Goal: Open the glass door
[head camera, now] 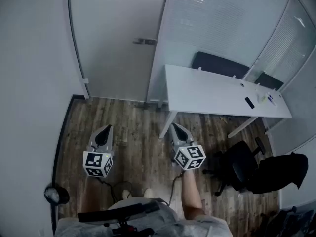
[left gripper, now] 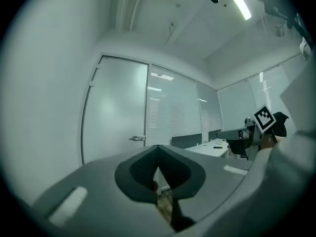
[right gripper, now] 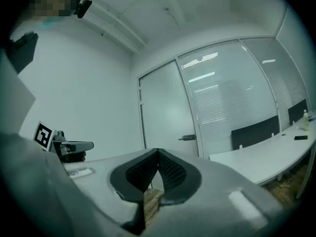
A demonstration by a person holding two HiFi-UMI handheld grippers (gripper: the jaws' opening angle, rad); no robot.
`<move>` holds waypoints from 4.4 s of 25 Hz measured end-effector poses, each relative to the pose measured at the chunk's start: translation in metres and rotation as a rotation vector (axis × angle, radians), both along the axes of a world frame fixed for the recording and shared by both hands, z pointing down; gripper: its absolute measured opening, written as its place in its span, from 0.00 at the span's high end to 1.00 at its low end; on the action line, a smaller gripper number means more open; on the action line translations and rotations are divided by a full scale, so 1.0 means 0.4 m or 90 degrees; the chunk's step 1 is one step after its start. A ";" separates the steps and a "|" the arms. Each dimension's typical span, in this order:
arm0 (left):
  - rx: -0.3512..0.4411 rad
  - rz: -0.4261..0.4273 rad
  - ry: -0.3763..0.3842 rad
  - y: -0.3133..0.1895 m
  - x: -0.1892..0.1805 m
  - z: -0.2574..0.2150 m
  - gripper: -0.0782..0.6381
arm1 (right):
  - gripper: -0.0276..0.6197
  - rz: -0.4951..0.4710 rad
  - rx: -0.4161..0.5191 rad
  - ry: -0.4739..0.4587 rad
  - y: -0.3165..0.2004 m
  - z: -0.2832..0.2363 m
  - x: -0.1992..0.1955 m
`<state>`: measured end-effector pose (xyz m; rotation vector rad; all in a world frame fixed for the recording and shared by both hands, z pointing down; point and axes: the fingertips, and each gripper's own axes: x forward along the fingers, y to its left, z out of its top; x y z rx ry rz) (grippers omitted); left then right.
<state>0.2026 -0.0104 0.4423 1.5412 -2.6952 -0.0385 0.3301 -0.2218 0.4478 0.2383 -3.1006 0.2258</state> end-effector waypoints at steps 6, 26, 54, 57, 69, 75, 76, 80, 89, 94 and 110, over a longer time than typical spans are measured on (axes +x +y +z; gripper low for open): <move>-0.005 0.010 0.000 0.030 -0.019 0.004 0.89 | 0.96 0.018 0.076 0.001 0.048 -0.023 -0.014; -0.011 0.052 0.007 0.020 -0.123 0.050 0.89 | 0.96 0.006 0.005 0.032 0.101 0.064 -0.117; -0.030 0.018 -0.013 -0.467 -0.627 0.059 0.89 | 0.96 -0.035 -0.016 0.030 -0.365 0.105 -0.646; -0.037 0.011 -0.006 -0.487 -0.668 0.064 0.89 | 0.96 -0.037 -0.023 0.033 -0.391 0.109 -0.684; -0.039 0.040 -0.011 -0.588 -0.802 0.082 0.89 | 0.96 -0.020 -0.032 0.033 -0.469 0.137 -0.804; -0.045 0.070 -0.009 -0.666 -0.912 0.096 0.89 | 0.96 0.007 -0.031 0.036 -0.529 0.143 -0.895; -0.051 0.075 -0.008 -0.681 -0.928 0.100 0.89 | 0.96 0.009 -0.035 0.039 -0.536 0.147 -0.909; -0.069 0.103 -0.018 -0.742 -0.992 0.104 0.89 | 0.96 0.016 -0.041 0.050 -0.565 0.152 -0.976; -0.089 0.147 -0.035 -0.867 -1.143 0.119 0.89 | 0.96 0.046 -0.046 0.057 -0.642 0.159 -1.096; -0.113 0.178 -0.050 -0.935 -1.216 0.127 0.89 | 0.96 0.066 -0.055 0.060 -0.676 0.172 -1.144; -0.224 0.248 -0.247 -1.150 -1.412 0.144 0.88 | 0.96 0.128 -0.084 0.068 -0.707 0.234 -1.210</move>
